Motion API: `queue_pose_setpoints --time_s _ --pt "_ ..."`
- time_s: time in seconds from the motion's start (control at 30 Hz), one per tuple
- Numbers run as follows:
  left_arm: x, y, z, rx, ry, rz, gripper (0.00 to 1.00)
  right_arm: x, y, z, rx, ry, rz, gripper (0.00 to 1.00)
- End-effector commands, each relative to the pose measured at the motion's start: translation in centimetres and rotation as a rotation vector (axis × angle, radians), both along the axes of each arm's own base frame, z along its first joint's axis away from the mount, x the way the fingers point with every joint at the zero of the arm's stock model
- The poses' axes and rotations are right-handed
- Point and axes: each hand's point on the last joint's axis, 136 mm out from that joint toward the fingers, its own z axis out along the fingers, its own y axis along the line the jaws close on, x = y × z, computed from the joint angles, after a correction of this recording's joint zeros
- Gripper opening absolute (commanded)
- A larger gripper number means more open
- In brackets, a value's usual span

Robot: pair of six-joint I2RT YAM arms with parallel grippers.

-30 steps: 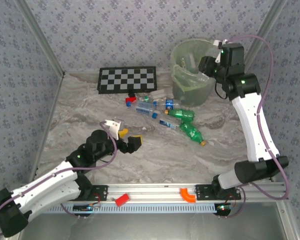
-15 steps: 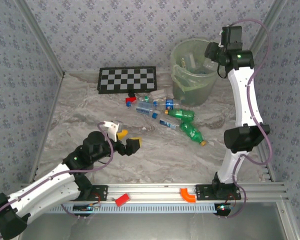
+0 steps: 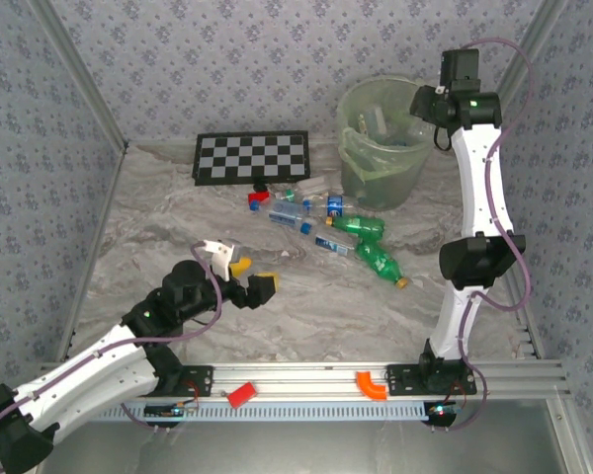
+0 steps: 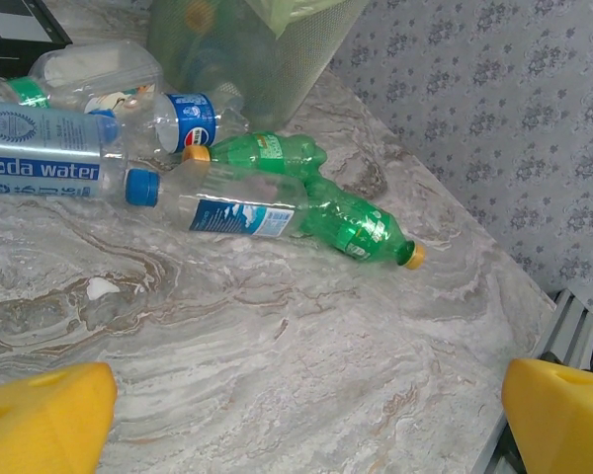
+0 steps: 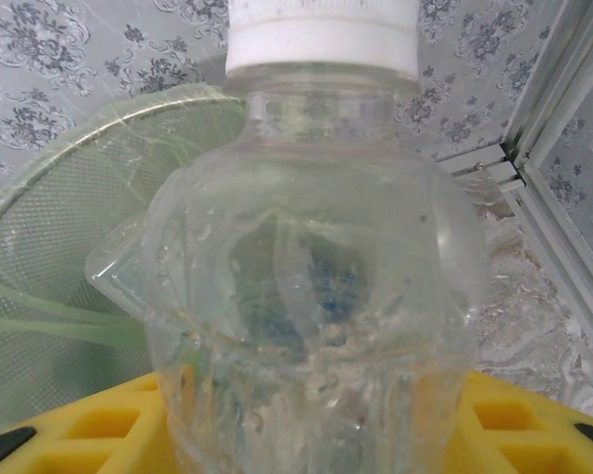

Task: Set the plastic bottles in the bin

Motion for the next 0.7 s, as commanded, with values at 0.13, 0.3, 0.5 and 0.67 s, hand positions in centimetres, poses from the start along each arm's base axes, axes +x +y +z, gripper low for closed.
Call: queue_pose_setpoints --time_s 0.13,0.3,0.5,0.67 --pt "-0.2 -0.4 2.2 -0.032 -0.041 -0.021 1.0 0.0 -0.3 0.6 -0.04 -0.005 0.009 0.66" --pt "-0.2 -0.3 2.3 -0.035 -0.04 -0.017 1.0 -0.4 -0.4 1.0 -0.068 -0.003 -0.008 1.0" --pt "-0.1 -0.4 2.2 -0.036 -0.033 -0.017 1.0 -0.8 -0.1 1.1 -0.078 -0.002 -0.003 1.0" --pt "-0.2 -0.4 2.0 -0.036 -0.029 -0.017 1.0 -1.0 0.5 1.2 -0.085 -0.006 0.008 1.0"
